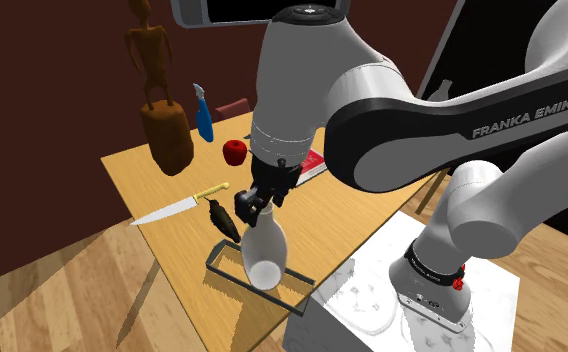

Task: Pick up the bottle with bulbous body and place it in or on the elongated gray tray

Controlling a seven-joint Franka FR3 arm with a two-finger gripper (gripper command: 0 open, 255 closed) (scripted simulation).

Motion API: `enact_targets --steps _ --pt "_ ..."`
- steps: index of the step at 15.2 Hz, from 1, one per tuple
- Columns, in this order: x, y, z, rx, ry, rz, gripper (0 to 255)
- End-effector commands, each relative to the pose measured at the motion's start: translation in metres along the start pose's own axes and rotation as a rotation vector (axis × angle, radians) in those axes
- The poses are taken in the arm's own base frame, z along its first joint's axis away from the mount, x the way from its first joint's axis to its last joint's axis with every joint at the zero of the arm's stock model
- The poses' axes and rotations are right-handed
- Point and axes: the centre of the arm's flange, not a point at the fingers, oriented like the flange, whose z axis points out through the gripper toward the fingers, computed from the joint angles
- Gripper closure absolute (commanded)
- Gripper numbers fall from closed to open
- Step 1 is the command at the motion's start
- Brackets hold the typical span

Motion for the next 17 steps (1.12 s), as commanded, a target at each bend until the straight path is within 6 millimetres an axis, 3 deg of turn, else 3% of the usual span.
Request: enact_targets --steps 1,5,9,17 --pt "0.000 0.000 0.000 0.000 0.000 0.000 0" --pt "0.000 0.000 0.000 0.000 0.000 0.000 0" --pt "0.000 0.000 -0.050 0.000 0.000 0.000 0" --pt "0.000 0.000 -0.050 0.000 0.000 0.000 0"
